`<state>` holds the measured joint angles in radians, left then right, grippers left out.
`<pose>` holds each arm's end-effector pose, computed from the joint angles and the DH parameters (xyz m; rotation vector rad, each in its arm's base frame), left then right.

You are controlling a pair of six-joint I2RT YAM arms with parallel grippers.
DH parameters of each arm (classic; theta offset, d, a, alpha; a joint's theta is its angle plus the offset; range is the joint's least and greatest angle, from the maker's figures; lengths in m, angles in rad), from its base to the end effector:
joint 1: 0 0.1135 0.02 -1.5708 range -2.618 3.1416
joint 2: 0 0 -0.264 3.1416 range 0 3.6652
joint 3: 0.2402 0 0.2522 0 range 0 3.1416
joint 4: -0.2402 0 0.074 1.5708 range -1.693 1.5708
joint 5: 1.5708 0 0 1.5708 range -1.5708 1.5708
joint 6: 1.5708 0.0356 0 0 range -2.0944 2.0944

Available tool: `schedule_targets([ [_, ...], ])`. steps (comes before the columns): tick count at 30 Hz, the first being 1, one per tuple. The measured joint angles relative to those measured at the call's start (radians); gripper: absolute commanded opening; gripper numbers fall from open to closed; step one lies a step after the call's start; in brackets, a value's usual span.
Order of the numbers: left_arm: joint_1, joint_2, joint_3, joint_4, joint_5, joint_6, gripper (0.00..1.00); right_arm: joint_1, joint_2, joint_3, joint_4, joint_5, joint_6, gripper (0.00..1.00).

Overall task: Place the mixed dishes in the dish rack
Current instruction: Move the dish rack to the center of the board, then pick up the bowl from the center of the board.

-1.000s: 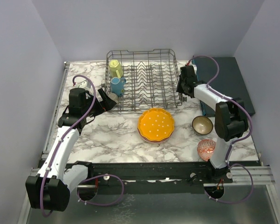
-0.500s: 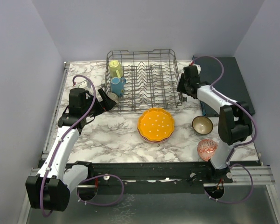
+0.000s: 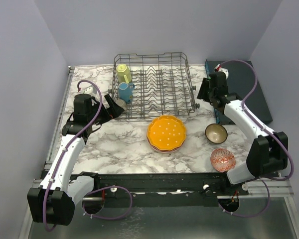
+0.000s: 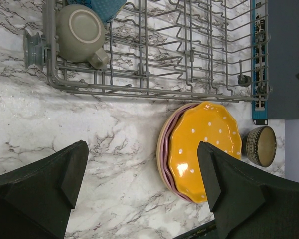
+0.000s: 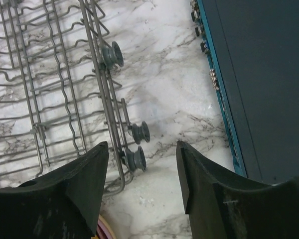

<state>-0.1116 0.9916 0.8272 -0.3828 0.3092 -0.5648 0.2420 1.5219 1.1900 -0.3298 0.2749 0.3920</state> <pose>0.2166 -0.0352 0.2974 -0.3020 2.1545 -0.7225 0.3360 0.0730 0.2876 0.3130 2.1816 0.0459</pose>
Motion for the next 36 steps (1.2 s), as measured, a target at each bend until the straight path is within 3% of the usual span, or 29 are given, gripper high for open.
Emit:
schedule_targets([
  [13,0.000,0.054,-0.003,0.015,0.025,-0.034,0.99,0.000,-0.222,-0.150,-0.166,-0.045,0.027,0.68],
  [19,0.000,0.056,-0.004,0.016,0.035,-0.034,0.99,0.000,-0.252,-0.180,-0.251,-0.027,0.082,0.68],
  [26,-0.005,0.056,-0.004,0.016,0.042,-0.034,0.99,0.000,-0.252,-0.189,-0.388,0.039,0.222,0.68],
  [29,-0.008,0.056,-0.004,0.016,0.042,-0.034,0.99,0.000,-0.252,-0.193,-0.437,0.071,0.296,0.73],
  [36,-0.016,0.056,-0.004,0.015,0.042,-0.033,0.99,0.000,-0.257,-0.239,-0.540,0.180,0.439,0.76],
])
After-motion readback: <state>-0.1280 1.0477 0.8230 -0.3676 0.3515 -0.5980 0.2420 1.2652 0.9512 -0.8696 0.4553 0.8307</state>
